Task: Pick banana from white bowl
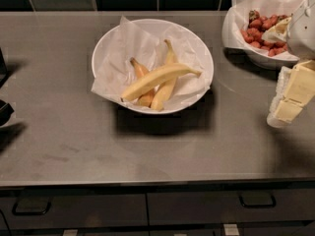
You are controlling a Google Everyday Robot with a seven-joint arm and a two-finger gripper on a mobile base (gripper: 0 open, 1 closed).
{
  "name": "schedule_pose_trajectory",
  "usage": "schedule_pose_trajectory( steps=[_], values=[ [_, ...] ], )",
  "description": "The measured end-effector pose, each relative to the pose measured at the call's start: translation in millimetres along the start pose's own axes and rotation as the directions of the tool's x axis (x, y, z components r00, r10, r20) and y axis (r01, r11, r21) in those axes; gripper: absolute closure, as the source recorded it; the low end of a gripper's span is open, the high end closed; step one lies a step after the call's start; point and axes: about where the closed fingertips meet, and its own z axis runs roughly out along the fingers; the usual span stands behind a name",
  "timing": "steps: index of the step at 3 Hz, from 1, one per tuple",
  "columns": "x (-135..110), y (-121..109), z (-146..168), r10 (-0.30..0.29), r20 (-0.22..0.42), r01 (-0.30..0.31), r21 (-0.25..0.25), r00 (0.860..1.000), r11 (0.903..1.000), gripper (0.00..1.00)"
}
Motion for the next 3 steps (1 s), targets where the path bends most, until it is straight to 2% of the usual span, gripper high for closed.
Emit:
schedule_pose_trajectory(
  steps=[1,2,3],
  values=[
    [-42.1,-14.0,2.6,-0.112,0.177,0.123,-0.05,0.978,0.9912,0.0],
    [-88.8,-25.4,2.1,-0.201,0.318,0.235,-0.07,0.926,0.9695,0.0],
    [-92.7,-28.3,-1.0,-0.204,0.327,0.233,-0.054,0.923,0.9709,0.0]
  ],
)
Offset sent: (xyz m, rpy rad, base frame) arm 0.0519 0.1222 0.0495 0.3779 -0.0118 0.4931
